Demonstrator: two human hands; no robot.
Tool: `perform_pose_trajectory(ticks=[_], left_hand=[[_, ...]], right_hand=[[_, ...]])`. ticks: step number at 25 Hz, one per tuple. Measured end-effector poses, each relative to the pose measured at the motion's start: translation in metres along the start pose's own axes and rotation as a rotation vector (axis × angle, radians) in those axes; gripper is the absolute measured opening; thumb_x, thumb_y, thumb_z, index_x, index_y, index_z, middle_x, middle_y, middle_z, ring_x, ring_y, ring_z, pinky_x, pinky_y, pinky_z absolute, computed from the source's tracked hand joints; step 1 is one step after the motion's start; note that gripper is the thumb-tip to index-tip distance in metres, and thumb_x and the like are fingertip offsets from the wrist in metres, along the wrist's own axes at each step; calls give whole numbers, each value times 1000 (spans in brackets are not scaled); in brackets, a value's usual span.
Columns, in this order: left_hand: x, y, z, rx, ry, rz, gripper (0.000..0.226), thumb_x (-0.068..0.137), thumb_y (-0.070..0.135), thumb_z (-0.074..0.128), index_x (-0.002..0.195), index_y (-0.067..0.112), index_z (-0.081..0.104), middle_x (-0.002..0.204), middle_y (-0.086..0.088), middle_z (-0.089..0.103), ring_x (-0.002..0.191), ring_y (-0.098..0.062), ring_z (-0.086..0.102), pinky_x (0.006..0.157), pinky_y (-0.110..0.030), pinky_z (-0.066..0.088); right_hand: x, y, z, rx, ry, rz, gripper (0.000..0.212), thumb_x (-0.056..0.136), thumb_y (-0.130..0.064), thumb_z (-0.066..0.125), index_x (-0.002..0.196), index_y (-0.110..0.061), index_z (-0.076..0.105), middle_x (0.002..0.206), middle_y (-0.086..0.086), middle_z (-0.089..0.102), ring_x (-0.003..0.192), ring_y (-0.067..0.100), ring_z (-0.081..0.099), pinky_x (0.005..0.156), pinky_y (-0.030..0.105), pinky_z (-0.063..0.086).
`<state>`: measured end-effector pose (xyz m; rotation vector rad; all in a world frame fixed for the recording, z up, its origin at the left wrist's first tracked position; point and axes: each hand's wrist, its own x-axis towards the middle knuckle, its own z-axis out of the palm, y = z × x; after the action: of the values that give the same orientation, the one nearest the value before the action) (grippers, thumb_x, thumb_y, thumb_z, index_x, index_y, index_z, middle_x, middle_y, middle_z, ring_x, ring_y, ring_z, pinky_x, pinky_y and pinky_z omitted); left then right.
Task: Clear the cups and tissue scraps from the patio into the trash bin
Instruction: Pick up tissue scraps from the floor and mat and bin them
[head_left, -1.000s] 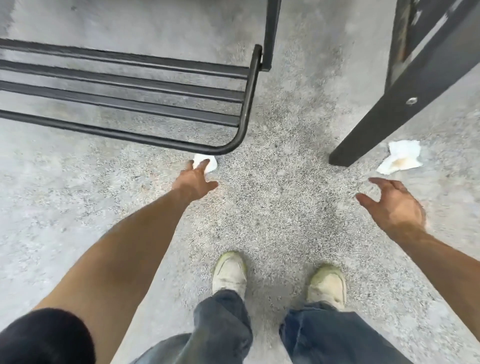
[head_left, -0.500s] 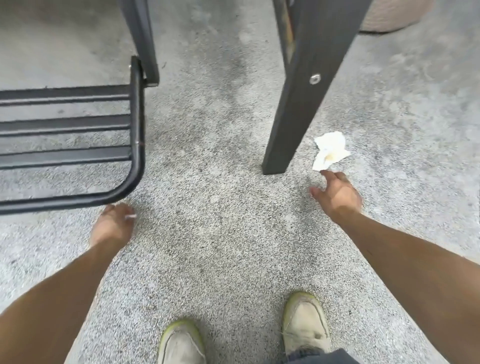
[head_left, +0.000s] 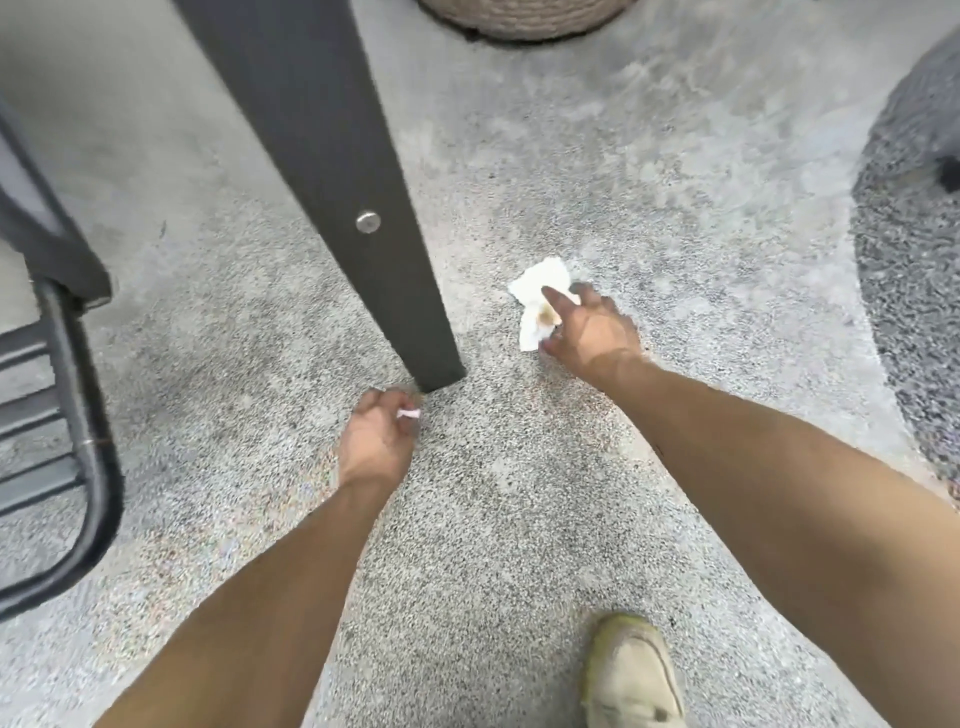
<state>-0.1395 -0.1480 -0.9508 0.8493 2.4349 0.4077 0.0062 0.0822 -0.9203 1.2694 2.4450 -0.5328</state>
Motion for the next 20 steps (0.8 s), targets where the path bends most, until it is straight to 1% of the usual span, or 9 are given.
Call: perform_pose_trajectory(ticks=[2, 4, 7, 9, 11, 15, 17, 18, 20], left_hand=[[8, 9, 4, 22, -22, -46, 22, 89, 5, 61, 104, 20, 63, 110, -3, 55, 59, -2, 52, 35, -6, 34], [12, 11, 3, 37, -50, -44, 22, 88, 4, 61, 101, 22, 64, 111, -2, 54, 61, 0, 54, 32, -6, 34], [12, 17, -3, 64, -67, -43, 19, 88, 7, 63, 98, 23, 64, 111, 0, 55, 69, -8, 62, 40, -10, 38], [3, 26, -5, 65, -65, -41, 14, 88, 9, 63, 90, 24, 63, 107, 3, 56, 68, -3, 57, 39, -9, 36], [-11, 44, -9, 77, -77, -33, 17, 89, 11, 63, 84, 27, 59, 103, 4, 54, 63, 2, 48, 38, -8, 36], [-51, 119, -20, 137, -182, 64, 15, 91, 9, 59, 90, 23, 64, 108, -2, 58, 70, -10, 50, 52, -10, 31], [-74, 174, -30, 136, -228, 167, 17, 90, 6, 59, 93, 21, 67, 108, -5, 60, 73, -15, 54, 62, -18, 40], [-86, 203, -37, 137, -251, 221, 18, 90, 6, 59, 93, 21, 68, 107, -6, 61, 75, -17, 54, 66, -24, 40], [-112, 264, -56, 166, -293, 318, 18, 91, 6, 59, 94, 22, 68, 108, -5, 60, 78, -15, 51, 68, -25, 38]], right_hand=[[21, -1, 4, -45, -32, -42, 71, 90, -37, 59, 148, -31, 19, 155, 7, 19, 136, 34, 30, 105, 51, 35], [34, -1, 12, -92, -34, -63, 61, 91, -30, 59, 144, -24, 31, 147, 10, 31, 133, 36, 32, 104, 51, 36], [35, 3, 24, -40, 121, -80, 24, 93, -14, 50, 117, -11, 52, 116, 14, 52, 110, 33, 50, 87, 44, 46], [17, 16, 31, 50, 131, -44, 17, 93, -11, 47, 108, -11, 57, 109, 14, 58, 99, 33, 55, 78, 43, 46], [-14, 36, 30, 119, 83, 48, 19, 91, -11, 50, 106, -14, 61, 107, 11, 61, 96, 30, 58, 77, 38, 46], [-107, 99, -10, 333, 88, 297, 27, 88, -13, 55, 109, -26, 67, 103, 6, 67, 89, 26, 61, 71, 27, 39], [-160, 133, -46, 394, 142, 398, 25, 90, -19, 54, 110, -25, 66, 104, 8, 67, 90, 29, 60, 72, 28, 38], [-188, 148, -64, 422, 157, 456, 25, 91, -20, 52, 111, -25, 66, 106, 8, 67, 91, 29, 60, 75, 30, 39], [-248, 176, -100, 489, 198, 585, 25, 92, -21, 51, 111, -25, 66, 110, 7, 67, 94, 28, 60, 83, 32, 41]])
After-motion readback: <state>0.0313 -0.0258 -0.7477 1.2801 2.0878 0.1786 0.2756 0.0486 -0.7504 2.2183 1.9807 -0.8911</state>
